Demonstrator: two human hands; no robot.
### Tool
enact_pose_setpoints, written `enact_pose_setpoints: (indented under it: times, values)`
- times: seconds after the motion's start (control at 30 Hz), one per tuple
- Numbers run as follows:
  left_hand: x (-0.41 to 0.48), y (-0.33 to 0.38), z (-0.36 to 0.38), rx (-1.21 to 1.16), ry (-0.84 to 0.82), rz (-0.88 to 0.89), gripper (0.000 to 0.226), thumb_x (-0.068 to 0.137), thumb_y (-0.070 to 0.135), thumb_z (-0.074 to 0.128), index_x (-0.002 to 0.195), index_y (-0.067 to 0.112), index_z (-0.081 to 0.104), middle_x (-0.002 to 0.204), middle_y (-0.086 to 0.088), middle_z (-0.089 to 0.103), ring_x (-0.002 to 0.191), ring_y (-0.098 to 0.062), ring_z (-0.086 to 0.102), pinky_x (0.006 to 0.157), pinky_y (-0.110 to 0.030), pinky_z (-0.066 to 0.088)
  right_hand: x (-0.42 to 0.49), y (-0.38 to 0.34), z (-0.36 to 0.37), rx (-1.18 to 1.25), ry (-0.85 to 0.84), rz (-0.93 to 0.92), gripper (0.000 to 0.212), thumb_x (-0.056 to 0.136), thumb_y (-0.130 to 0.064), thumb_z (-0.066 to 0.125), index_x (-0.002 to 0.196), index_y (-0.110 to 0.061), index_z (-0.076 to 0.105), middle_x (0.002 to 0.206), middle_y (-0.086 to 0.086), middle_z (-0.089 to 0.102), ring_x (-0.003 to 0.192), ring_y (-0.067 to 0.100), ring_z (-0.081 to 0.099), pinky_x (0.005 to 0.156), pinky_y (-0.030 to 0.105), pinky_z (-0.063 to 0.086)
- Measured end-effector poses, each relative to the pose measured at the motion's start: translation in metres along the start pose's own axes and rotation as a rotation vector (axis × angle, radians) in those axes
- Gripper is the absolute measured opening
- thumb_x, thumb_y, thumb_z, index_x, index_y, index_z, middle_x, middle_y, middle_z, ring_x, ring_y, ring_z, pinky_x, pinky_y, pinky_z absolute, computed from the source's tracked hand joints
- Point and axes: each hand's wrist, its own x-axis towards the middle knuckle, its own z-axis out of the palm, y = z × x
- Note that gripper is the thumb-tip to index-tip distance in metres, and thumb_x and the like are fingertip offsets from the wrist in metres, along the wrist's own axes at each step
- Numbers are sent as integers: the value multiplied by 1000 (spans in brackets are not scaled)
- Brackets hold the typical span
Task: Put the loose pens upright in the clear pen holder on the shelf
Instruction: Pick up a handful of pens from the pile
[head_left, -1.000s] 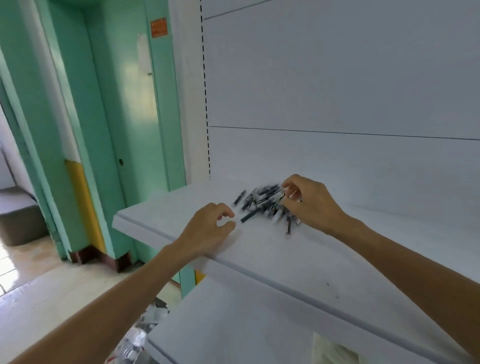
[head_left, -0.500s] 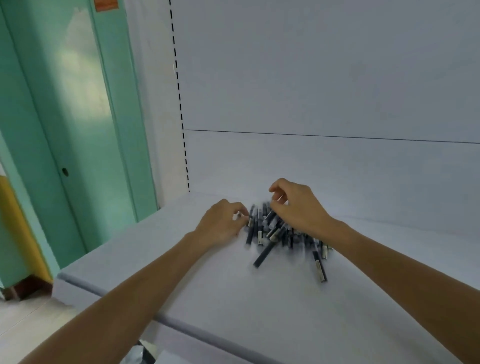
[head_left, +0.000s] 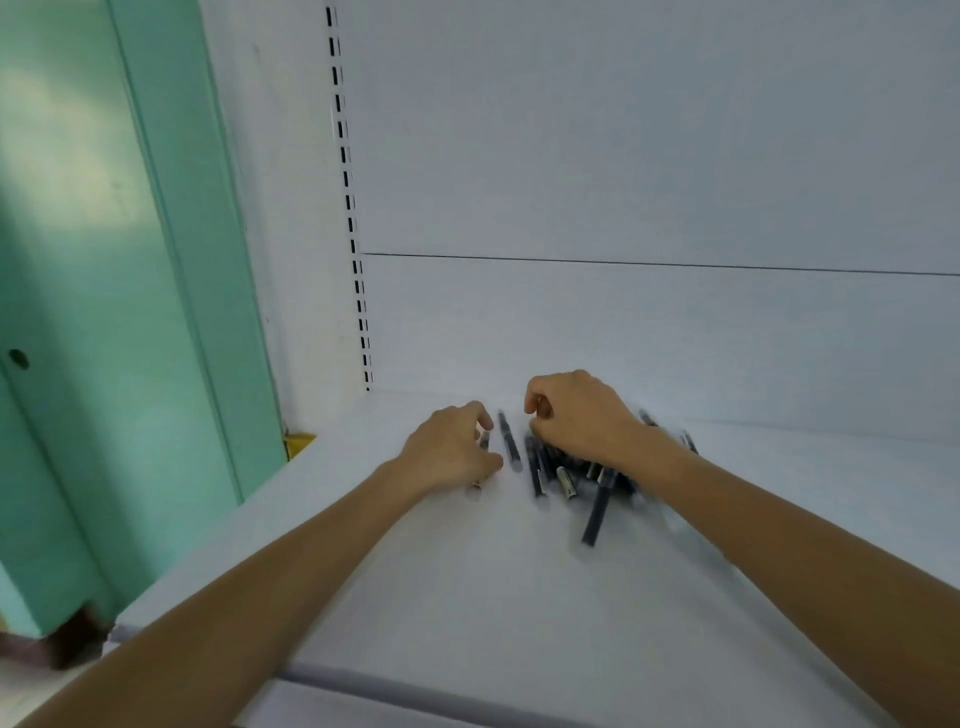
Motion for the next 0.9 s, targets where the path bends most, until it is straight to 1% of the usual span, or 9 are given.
enact_pose_setpoints:
  times: [0.07,0.13,0.23,0.37,0.47,0.53,0.63,0.77,0.9]
  values:
    - [0,-1,0,9,33,30,35,84,26,60,117,16,52,113,-4,58,97,-20,57,85,-35,49,-1,-6,5,-101,-37,15,15,86,-17,55,100,-16,61,102,3,63,91,21,59,77,30,48]
    - [1,2,1,8,67,40,34,89,34,54,117,15,52,113,-6,58,100,-22,56,85,-34,46,-1,-10,9,-159,-51,36,15,87,-21,55,98,-15,63,102,4,63,92,22,60,76,30,48]
    - [6,9,8,96,64,7,40,91,44,47,115,12,48,109,-7,62,97,-23,58,76,-32,43,-1,-17,10,-189,-52,56,19,89,-27,55,100,-13,63,102,6,64,92,24,61,78,32,50]
    - [12,10,9,149,44,-37,44,87,46,51,114,11,47,109,-7,58,97,-25,58,71,-31,41,-2,-23,9,-246,-80,67,23,86,-23,56,104,-11,62,102,6,65,93,24,61,77,32,49]
    - [9,4,1,142,-35,-21,49,80,44,60,119,19,47,102,-2,60,98,-21,58,74,-30,42,-3,-26,12,-265,-95,61,26,84,-27,59,104,-12,61,100,5,65,91,23,61,77,33,50]
    - [5,-1,-2,97,-58,19,43,81,39,59,121,25,49,96,1,58,96,-20,57,72,-29,42,-3,-29,15,-277,-87,57,26,85,-29,57,104,-12,61,99,6,65,90,24,61,75,33,49]
    - [1,-6,-5,56,-42,42,35,86,30,55,119,22,50,104,-3,58,97,-22,55,70,-28,38,0,-36,18,-258,-80,37,26,86,-29,56,105,-13,61,101,5,66,93,24,61,72,30,45]
    - [-2,-9,-10,-3,-16,5,19,91,30,47,105,17,47,95,-3,65,86,-18,51,62,-27,36,1,-47,22,-211,-103,-6,25,87,-27,55,109,-18,60,104,4,67,97,23,59,70,28,41]
    - [-4,-12,-15,62,-13,-30,37,87,37,57,112,11,48,105,-4,58,95,-22,54,71,-29,38,-2,-51,21,-189,-48,65,34,88,-35,57,112,-11,55,103,6,64,95,24,60,75,31,47]
